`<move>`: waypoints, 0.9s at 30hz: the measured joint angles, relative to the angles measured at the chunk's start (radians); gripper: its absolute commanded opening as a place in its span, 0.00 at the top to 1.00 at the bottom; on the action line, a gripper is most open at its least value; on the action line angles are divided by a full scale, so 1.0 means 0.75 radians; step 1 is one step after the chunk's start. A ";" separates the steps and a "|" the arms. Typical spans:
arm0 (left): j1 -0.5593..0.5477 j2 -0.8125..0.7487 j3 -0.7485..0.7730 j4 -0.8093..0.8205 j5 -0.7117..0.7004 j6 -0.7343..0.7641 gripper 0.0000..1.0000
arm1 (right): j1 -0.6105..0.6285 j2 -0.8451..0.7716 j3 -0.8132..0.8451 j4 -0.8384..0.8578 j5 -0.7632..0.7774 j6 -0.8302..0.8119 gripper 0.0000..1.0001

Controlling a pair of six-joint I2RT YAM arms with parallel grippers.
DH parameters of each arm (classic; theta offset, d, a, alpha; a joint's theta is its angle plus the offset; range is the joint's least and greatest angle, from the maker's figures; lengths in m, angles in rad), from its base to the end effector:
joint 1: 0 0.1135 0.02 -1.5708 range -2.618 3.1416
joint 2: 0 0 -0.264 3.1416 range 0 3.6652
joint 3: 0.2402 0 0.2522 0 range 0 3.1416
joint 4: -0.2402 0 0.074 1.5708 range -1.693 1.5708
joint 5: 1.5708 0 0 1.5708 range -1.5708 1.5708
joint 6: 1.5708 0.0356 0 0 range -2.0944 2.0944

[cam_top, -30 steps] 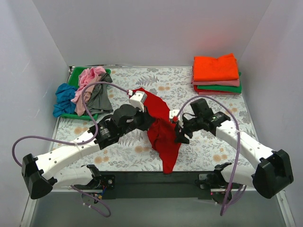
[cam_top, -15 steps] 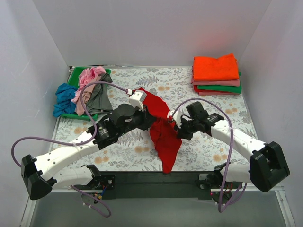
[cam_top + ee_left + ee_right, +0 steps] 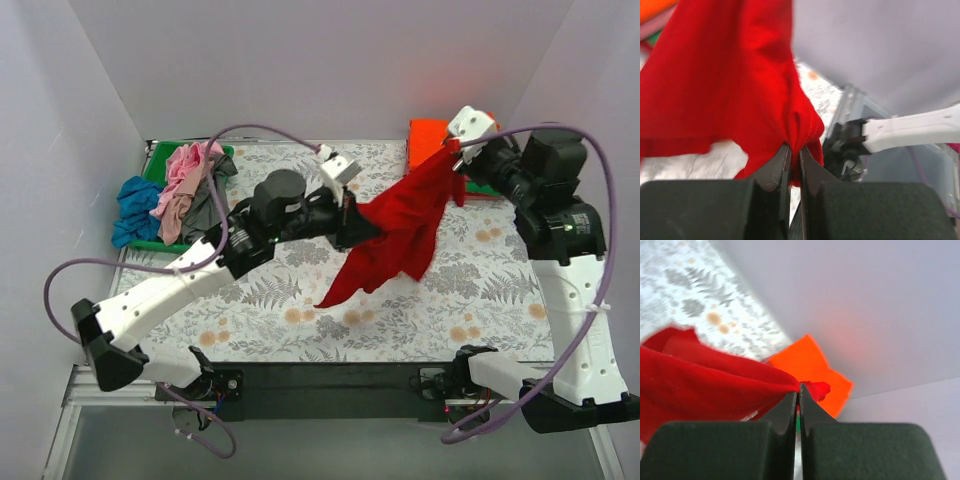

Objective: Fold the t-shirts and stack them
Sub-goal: Flatten the tshirt out

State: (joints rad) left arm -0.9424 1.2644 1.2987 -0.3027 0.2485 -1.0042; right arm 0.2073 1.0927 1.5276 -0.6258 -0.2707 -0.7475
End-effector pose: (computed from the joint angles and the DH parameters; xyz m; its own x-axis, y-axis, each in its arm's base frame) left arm 0.1621 -0.2379 0.4048 -0.8629 -0.2037 -0.4625 0.3642 0.3839 -0.8485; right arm 0.1955 0.0508 0.4850 0.1733 -0.6329 -0.7546 -0.4601 0.6254 -0.6302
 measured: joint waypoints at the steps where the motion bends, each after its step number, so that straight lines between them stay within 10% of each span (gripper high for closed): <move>1: -0.004 0.072 0.105 0.009 0.070 0.014 1.00 | -0.006 0.009 0.081 -0.006 0.021 -0.009 0.99; 10: -0.115 0.356 0.573 0.088 0.395 0.004 1.00 | -0.013 0.138 0.638 0.087 0.120 0.060 0.99; 19: -0.108 -0.256 -0.219 0.317 0.039 -0.215 1.00 | 0.178 0.346 0.387 0.182 -0.189 0.248 0.97; 20: -0.105 -0.383 -0.354 0.316 -0.051 -0.282 1.00 | 0.227 0.397 0.348 0.193 -0.197 0.254 0.83; 21: -0.101 -0.510 -0.486 0.310 -0.141 -0.363 1.00 | 0.298 0.466 0.298 0.203 -0.202 0.262 0.34; 22: -0.098 -0.631 -0.616 0.297 -0.224 -0.451 1.00 | 0.363 0.540 0.262 0.211 -0.193 0.274 0.10; 24: -0.097 -0.845 -0.823 0.203 -0.380 -0.674 0.92 | 0.475 0.707 0.229 0.237 -0.132 0.269 0.02; 27: -0.098 -1.121 -1.082 -0.067 -0.605 -0.982 0.48 | 0.580 0.920 0.227 0.262 -0.009 0.269 0.02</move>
State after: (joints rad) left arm -1.0161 0.4240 0.4873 -0.3527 -0.2054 -1.7409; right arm 0.6422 1.7824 1.6981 -0.4290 -0.2771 -0.5461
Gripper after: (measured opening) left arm 0.319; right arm 0.983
